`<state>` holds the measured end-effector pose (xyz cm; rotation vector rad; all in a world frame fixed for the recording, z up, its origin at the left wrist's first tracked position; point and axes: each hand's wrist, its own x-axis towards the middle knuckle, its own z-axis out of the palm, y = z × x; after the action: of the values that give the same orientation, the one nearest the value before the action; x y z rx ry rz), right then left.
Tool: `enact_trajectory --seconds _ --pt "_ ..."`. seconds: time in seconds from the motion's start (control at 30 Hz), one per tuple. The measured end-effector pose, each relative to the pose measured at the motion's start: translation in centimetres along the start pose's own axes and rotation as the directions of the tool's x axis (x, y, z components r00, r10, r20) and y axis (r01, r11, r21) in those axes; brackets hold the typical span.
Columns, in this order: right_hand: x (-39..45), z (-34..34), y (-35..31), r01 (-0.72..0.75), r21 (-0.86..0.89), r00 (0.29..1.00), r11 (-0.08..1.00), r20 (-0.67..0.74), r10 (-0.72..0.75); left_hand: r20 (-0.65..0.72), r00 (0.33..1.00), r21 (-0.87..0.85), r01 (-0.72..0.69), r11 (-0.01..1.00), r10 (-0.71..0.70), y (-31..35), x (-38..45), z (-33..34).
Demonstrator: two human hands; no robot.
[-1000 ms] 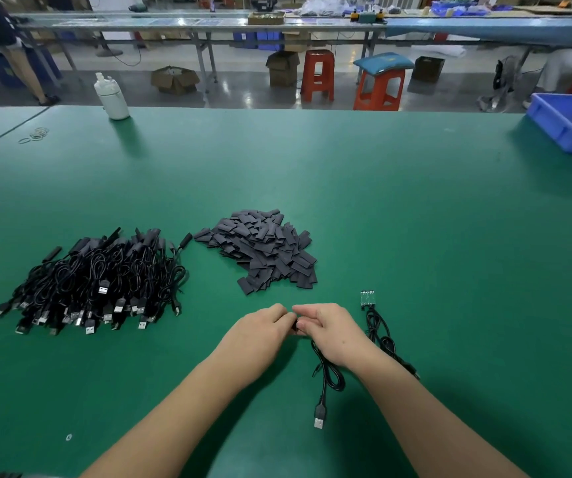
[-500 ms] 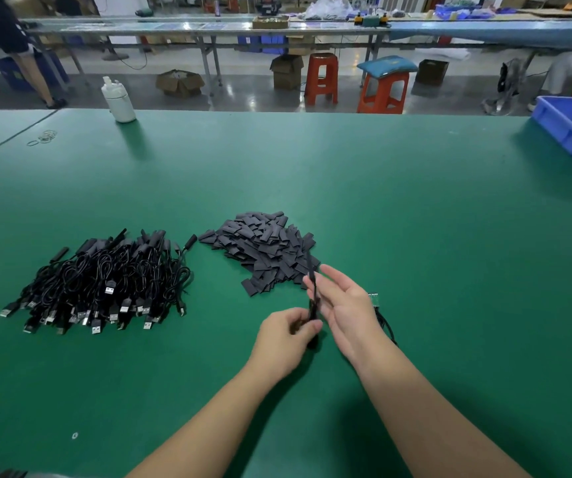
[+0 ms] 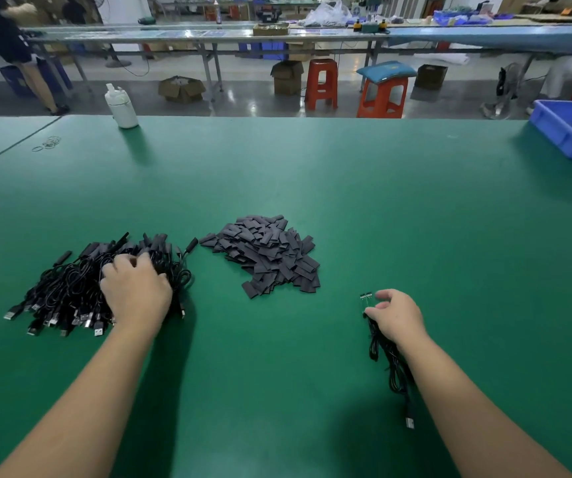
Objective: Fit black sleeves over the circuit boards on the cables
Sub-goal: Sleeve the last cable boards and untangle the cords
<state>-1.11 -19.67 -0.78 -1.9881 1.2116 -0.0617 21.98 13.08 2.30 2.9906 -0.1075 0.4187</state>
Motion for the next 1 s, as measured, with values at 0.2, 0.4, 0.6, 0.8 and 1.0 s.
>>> enact_trajectory --seconds 0.2,0.4,0.6,0.8,1.0 --pt "-1.5 0.3 -1.2 0.099 0.356 0.994 0.929 0.013 -0.111 0.206 0.888 -0.635 -0.199 0.746 0.412 9.9 -7.4 0.1" --pt "-3.2 1.0 -2.6 0.184 0.399 0.975 0.898 0.045 -0.219 0.473 0.689 -0.803 0.081 0.591 0.549 18.6 -13.8 0.4" --pt "-3.1 0.6 -1.7 0.228 0.286 0.971 0.931 -0.002 -0.237 0.406 0.773 -0.693 -0.086 0.716 0.487 19.9 -14.8 0.0" --pt "-3.2 1.2 -2.0 0.270 0.114 0.961 0.956 -0.099 -0.260 0.290 0.871 -0.579 -0.170 0.797 0.397 20.3 -16.2 0.1" --pt "-3.0 1.5 -1.9 0.303 0.092 0.945 0.949 -0.160 -0.286 0.283 0.890 -0.684 -0.074 0.726 0.357 19.8 -16.2 0.2"
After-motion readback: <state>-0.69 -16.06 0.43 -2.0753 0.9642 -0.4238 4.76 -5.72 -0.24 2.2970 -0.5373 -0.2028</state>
